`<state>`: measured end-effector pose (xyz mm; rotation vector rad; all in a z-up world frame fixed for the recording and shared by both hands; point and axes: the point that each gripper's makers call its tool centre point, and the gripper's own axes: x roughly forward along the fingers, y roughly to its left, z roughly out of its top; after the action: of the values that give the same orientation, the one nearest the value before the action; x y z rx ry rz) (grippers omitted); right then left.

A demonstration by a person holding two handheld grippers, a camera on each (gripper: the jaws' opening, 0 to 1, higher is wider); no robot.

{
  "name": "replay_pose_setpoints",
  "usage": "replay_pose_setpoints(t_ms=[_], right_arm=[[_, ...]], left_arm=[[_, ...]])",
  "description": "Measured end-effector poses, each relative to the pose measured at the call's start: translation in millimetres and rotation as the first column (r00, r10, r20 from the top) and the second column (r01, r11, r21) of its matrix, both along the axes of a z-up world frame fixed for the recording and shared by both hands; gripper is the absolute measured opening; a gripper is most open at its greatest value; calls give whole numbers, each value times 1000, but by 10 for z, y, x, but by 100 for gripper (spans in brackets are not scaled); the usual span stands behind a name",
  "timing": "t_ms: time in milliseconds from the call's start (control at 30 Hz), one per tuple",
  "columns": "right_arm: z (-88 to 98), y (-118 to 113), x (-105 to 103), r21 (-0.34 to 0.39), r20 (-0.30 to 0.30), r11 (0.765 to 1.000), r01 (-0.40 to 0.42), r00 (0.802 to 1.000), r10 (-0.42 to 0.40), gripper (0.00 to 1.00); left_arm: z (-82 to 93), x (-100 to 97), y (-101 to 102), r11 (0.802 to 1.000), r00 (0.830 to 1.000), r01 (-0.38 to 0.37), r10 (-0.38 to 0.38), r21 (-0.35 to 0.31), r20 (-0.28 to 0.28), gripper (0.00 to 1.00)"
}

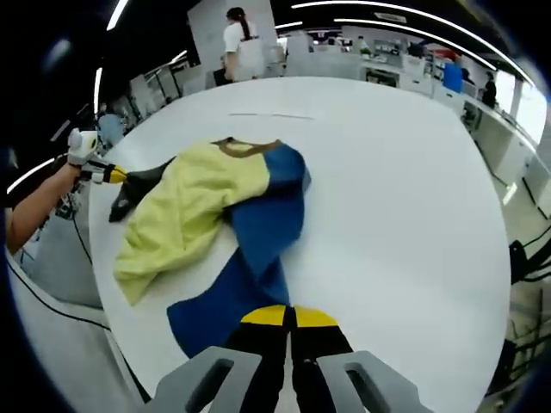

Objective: Fold the garment on the visible template until the final outline fits inside the template.

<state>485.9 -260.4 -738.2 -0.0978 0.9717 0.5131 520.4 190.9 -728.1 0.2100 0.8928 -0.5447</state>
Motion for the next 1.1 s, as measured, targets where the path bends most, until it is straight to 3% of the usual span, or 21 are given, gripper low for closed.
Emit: replay_pose_setpoints(t_ms=[267, 833, 1033, 1100], right_arm=[[9, -125, 59, -31, -34, 999, -11, 999, 10, 0], [22, -573, 214, -110, -47, 994, 21, 999, -27, 0], [46, -632, 287, -122, -37, 992, 21, 999, -26, 0], [61, -643, 312, -128, -29, 992, 17, 999, -21, 0]], left_arm=[[-37, 72, 178, 999, 1000, 1, -1, 41, -24, 0], [-54, 316, 591, 994, 999, -40, 44, 102, -31, 0], [-60, 393, 762, 991, 997, -66, 71, 114, -32, 0], [-76, 416, 837, 987, 997, -70, 75, 145, -30, 0]])
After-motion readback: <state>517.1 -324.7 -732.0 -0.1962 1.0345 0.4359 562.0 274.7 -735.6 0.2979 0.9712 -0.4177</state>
